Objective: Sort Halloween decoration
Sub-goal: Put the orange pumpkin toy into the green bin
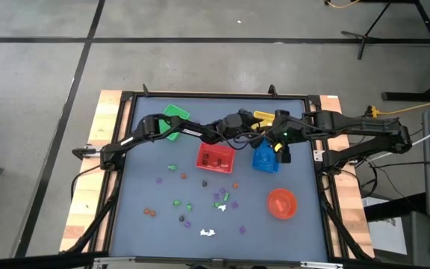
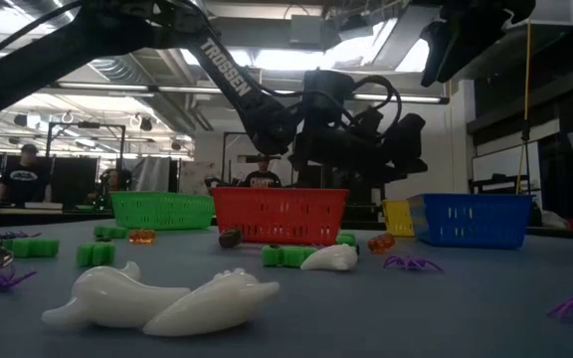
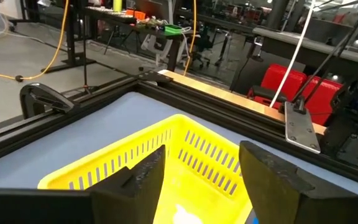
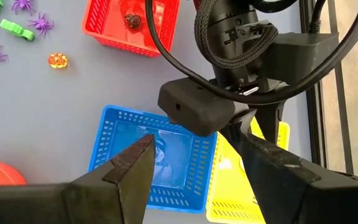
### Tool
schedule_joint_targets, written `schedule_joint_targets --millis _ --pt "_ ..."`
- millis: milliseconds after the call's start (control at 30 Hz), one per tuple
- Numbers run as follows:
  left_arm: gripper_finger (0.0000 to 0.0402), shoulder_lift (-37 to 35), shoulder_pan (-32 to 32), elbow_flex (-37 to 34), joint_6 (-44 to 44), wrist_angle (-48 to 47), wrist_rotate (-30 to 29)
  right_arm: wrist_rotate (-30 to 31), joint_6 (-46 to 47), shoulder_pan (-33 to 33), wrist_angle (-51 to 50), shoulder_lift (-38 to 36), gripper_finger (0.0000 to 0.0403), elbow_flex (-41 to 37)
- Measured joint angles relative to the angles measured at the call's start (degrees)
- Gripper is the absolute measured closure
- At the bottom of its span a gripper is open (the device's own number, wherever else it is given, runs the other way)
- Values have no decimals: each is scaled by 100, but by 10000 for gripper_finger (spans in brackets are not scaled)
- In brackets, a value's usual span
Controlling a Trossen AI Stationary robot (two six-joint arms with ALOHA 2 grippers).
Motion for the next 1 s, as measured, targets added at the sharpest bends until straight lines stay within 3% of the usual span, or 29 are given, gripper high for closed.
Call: schedule_joint_targets --millis 233,733,1000 --pt "186 0 0 0 -1 -4 -85 0 0 2 0 0 166 0" --pt "184 -2 0 0 0 0 -82 -2 0 1 -1 0 166 0" --pt "184 -163 -68 2 692 -23 539 -4 0 0 -4 0 166 0"
